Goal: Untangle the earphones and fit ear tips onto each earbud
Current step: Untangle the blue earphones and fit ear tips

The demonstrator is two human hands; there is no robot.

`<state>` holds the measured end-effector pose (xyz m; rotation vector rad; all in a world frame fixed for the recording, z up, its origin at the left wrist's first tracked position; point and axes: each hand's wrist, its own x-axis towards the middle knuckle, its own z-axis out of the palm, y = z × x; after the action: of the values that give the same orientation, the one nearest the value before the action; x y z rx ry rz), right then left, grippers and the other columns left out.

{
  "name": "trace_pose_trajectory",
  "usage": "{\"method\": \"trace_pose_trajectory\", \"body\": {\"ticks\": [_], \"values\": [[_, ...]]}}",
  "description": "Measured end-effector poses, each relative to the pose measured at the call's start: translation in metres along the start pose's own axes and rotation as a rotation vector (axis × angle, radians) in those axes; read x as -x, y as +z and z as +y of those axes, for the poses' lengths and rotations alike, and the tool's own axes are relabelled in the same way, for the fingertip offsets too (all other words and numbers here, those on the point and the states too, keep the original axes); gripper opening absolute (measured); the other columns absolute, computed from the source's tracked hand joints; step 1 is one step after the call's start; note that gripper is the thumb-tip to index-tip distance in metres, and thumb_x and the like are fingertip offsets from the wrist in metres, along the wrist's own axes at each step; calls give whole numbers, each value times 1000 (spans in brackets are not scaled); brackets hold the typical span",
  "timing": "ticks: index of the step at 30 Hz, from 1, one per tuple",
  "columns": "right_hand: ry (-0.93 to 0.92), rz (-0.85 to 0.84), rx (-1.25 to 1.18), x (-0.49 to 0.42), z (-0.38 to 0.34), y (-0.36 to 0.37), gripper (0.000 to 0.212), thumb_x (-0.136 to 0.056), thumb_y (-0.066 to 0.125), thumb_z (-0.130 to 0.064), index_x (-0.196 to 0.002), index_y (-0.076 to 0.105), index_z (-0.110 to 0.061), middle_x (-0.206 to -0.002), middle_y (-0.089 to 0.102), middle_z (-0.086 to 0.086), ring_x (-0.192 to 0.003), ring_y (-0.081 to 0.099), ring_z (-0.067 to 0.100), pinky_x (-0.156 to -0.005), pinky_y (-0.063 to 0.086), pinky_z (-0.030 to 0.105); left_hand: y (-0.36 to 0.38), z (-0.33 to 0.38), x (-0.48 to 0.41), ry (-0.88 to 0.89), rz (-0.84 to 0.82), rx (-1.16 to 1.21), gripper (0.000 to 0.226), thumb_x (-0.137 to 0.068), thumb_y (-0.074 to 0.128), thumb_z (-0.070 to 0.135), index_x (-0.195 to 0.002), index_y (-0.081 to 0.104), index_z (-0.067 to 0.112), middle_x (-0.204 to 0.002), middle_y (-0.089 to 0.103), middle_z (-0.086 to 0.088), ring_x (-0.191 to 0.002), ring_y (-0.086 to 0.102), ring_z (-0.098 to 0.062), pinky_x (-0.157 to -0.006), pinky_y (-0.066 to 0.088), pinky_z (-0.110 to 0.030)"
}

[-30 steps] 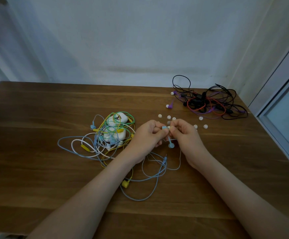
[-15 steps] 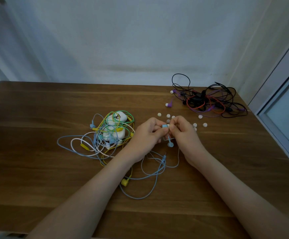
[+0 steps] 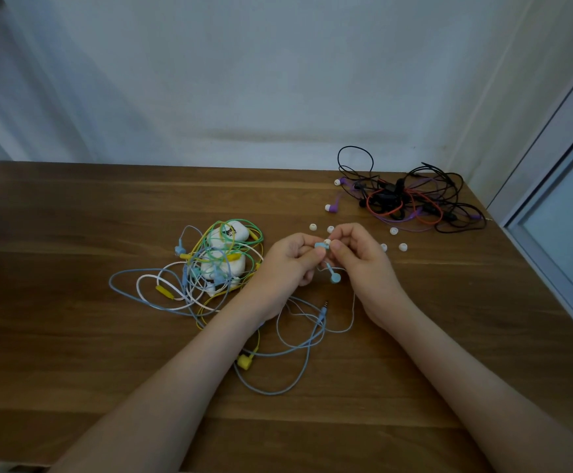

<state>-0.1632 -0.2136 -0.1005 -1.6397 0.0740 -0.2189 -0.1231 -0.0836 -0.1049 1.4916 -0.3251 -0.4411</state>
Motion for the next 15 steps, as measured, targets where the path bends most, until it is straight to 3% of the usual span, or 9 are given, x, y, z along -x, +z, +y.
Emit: {"method": "trace_pose_trajectory", "body": {"ticks": [8, 15], "values": [[105, -17, 8, -3, -4, -4, 14, -97, 47, -4, -90, 58, -12, -79, 62, 2, -70, 61, 7, -60, 49, 15, 0, 2, 2, -8, -12, -9, 15, -97, 50, 7, -109, 59, 2, -52, 55, 9, -46, 41, -3, -44, 32, -16], [197, -33, 17, -5, -6, -6, 15, -97, 46, -8, -89, 59, -11, -80, 62, 3, -80, 56, 20, -74, 45, 33, 1, 3, 2, 28, 2, 20, 7, -97, 51, 9, -98, 58, 11, -55, 57, 7, -48, 43, -5, -46, 33, -18]]}}
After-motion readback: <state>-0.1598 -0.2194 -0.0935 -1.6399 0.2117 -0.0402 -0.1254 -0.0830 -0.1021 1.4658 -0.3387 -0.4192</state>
